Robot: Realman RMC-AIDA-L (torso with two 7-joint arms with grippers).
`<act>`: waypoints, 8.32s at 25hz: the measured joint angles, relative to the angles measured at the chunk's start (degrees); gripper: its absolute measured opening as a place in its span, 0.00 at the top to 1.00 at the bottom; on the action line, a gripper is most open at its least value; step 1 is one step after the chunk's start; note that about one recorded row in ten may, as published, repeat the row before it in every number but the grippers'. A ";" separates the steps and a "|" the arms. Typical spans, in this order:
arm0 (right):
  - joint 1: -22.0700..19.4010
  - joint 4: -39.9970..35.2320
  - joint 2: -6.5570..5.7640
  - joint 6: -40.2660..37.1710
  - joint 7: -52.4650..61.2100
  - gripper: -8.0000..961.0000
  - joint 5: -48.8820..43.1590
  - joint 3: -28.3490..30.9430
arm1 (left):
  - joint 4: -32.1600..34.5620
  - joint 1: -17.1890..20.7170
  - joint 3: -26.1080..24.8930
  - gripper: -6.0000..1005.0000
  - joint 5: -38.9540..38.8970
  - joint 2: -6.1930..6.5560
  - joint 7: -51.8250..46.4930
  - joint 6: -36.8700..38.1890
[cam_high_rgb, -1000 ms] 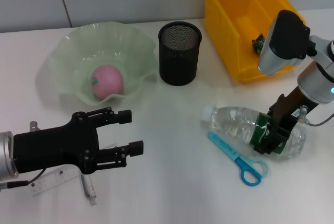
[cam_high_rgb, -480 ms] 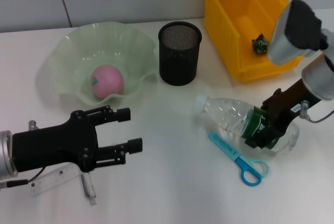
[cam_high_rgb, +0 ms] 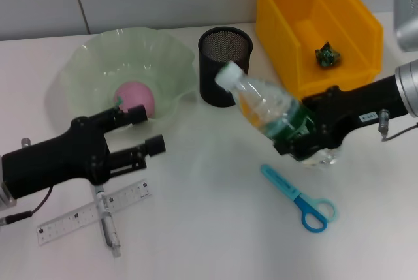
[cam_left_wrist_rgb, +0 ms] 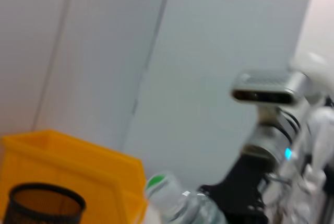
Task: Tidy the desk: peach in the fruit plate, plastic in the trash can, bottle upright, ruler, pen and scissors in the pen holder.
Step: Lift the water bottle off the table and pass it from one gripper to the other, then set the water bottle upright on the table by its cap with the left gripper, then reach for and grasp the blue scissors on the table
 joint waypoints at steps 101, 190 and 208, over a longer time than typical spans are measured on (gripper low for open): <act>3.53 22.59 0.57 -3.24 -20.44 0.14 25.23 -0.06 | -15.00 -9.73 -0.55 0.55 -15.48 -1.04 0.75 5.16; -1.72 23.10 0.48 4.30 -21.43 0.15 21.36 -3.66 | -10.60 5.56 -10.23 0.55 -19.24 -0.60 28.44 -14.30; -1.74 23.11 0.53 4.30 -21.43 0.15 21.36 -3.67 | -9.35 7.95 -10.29 0.13 -19.18 -0.12 26.44 -7.84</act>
